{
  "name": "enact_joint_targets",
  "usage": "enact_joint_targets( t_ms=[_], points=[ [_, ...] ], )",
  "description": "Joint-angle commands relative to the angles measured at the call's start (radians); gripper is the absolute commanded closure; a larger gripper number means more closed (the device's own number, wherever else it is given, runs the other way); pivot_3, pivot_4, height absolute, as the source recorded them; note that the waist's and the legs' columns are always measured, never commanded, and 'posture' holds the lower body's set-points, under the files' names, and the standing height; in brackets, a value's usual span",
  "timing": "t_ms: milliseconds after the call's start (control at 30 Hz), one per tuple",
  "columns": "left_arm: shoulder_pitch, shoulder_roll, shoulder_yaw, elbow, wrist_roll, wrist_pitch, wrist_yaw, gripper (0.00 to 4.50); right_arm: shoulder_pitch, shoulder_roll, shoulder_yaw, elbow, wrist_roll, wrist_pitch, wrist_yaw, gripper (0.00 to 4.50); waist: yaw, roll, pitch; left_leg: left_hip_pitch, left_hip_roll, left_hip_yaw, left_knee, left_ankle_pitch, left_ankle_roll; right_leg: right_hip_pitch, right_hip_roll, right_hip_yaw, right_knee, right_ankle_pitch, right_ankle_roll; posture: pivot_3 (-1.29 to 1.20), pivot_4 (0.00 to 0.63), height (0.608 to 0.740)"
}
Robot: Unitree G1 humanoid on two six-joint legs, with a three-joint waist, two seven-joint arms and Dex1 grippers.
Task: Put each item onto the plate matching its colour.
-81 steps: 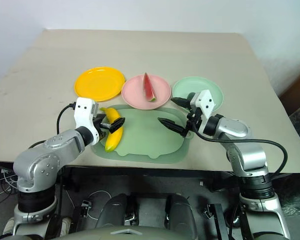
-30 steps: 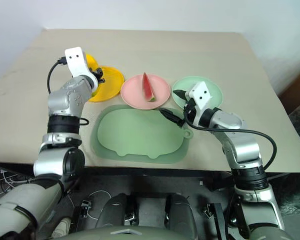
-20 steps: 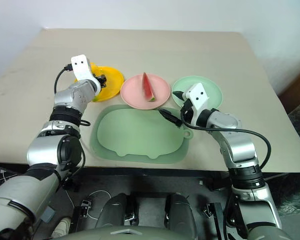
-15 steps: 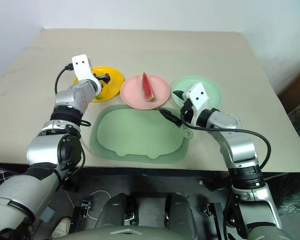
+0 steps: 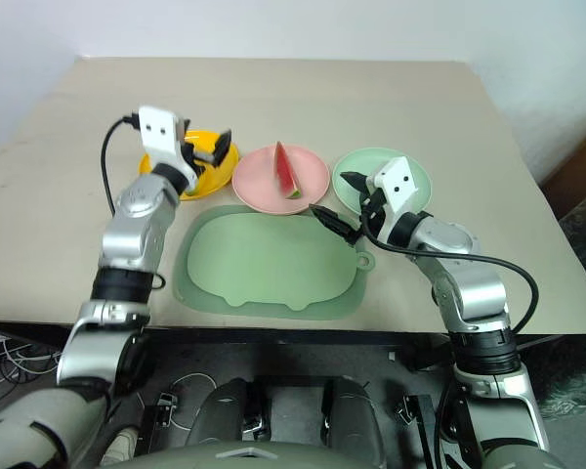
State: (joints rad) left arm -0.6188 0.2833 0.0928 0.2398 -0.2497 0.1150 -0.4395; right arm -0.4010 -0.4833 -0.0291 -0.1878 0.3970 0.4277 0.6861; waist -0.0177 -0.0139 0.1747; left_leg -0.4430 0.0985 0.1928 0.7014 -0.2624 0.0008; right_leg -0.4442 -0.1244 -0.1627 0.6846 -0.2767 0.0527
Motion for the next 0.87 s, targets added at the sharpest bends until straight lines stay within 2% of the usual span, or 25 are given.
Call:
enact_joint_targets(
  t_ms=[33,200,300,433,867],
  points=[
    [0.073,0.044,-0.011,-0.161,-0.087,-0.03,-0.176,0.05,0.011,0.007,-0.028,-0.047,0.006,-0.045,-0.006,0.0,0.002,0.0,0.0,0.0,0.0,0.0,0.0,0.0,0.0,0.0,0.0,0.0,0.0,0.0,0.0,0.0,0.15,0.695],
    [0.209,0.067,0.008,-0.195,-0.163,-0.063,-0.323,0.05,0.046,0.013,-0.044,-0.055,0.005,-0.096,-0.009,0.0,0.008,0.0,0.0,0.0,0.0,-0.001,0.001,0.0,0.001,0.001,-0.001,0.0,0.0,0.0,0.0,0.0,0.15,0.695],
    [0.259,0.091,0.002,-0.204,-0.156,-0.113,-0.389,0.05,0.057,0.016,-0.035,-0.069,0.003,-0.101,-0.015,0.0,0.004,0.0,0.0,0.0,0.0,-0.001,0.001,0.0,0.001,0.001,0.0,-0.001,0.0,0.0,0.0,0.0,0.15,0.695],
    [0.357,0.131,0.007,-0.317,-0.278,-0.023,-0.507,0.05,0.085,0.013,-0.072,-0.119,0.079,-0.068,0.002,0.0,0.003,0.0,0.0,0.0,0.0,-0.001,0.001,0.0,0.001,0.001,0.0,0.0,0.0,0.0,0.0,0.0,0.15,0.695],
    [0.491,0.197,0.05,-0.468,-0.358,0.074,-0.51,0.05,0.141,-0.034,-0.063,-0.12,0.081,-0.067,0.062,0.0,0.004,0.0,0.0,0.0,0.0,-0.002,0.001,-0.001,0.002,0.001,-0.001,-0.001,-0.001,0.0,0.0,0.0,0.15,0.695]
  ],
)
